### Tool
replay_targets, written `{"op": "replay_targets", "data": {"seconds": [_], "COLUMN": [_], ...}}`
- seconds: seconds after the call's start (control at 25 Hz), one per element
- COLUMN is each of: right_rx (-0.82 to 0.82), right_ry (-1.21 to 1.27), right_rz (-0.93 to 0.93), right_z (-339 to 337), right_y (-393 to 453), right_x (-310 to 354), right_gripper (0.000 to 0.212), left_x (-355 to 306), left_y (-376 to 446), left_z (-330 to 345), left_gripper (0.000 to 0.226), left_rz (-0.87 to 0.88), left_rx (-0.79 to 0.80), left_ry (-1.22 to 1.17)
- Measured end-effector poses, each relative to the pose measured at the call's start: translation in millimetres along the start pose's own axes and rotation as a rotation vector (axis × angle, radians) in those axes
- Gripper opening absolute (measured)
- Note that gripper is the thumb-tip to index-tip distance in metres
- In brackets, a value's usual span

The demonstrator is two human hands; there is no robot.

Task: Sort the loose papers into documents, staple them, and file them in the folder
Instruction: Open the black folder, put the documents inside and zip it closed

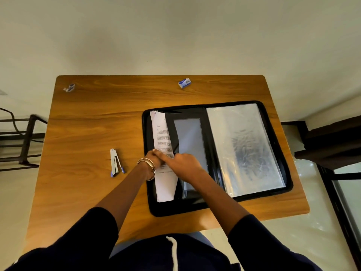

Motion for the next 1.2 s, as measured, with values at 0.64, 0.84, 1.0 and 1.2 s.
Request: {"op": "replay_targets", "data": {"seconds": [0.64,0.84,1.0,1.2], "right_rx": [-0.385,-0.521,-0.439,-0.369], "right_ry": [0.407,0.505,0.405,0.264], "right_rz": [0.412,0.409,0.48,0.487], "right_z": [28.9,20.0,20.4,24.4], "right_y": [39.3,33.3,47.2,47.0], "right_x": [-121.0,-153.2,-158.5,-155.5], "right_gripper": [0.079,0.068,0.069,0.067], "left_x": [12.1,17.3,14.7,7.9], "left_y": [14.6,14.9,16.0,11.5], "left_z": [-28.8,-31.1,-32.3,-29.4], "left_gripper": [0.026,0.026,0.025,0.026], "left_rz": [0.194,0.253,0.25,0.292], "left_rx": [-0.357,-0.371,-0.429,-0.46], "left_ry": [-0.156,-0.087,-0.053,0.065]}}
Point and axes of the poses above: each hand's wrist, its own y-axis towards the middle knuckle, its own z-axis out of the palm, x = y × z, the point moved 7 cm from there along y, towards the middle knuckle, and after that the axes turned 11 degrees about x, right-handed, at the moved point
